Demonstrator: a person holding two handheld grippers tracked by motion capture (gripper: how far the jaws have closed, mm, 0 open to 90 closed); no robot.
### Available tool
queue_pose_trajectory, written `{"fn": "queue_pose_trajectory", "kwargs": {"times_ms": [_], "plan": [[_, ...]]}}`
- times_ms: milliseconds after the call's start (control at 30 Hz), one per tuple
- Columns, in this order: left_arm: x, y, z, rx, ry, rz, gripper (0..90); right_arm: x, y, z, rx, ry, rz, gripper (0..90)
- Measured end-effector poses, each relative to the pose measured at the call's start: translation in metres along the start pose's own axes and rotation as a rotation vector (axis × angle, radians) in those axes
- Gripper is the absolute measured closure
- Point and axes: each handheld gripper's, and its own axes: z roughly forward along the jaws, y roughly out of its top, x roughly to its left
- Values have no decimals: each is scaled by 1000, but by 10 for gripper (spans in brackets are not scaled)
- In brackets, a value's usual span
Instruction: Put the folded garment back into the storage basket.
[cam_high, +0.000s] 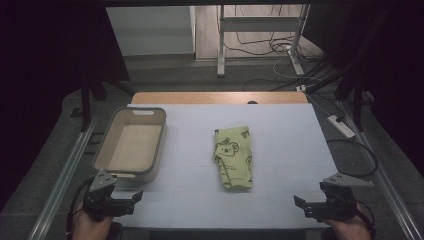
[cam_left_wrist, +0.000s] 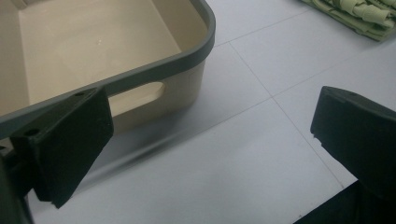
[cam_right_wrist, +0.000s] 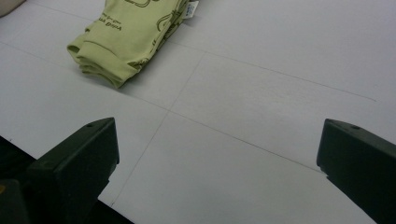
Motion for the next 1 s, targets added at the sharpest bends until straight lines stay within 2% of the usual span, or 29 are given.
{"fn": "queue_pose_trajectory", "kwargs": {"times_ms": [867, 1000], "plan": [[5, 0, 0, 4, -44, -33, 0, 1, 1, 2, 12, 23, -15, 0], [5, 1, 1, 5, -42, -25, 0, 1, 2, 2, 7, 33, -14, 0]]}}
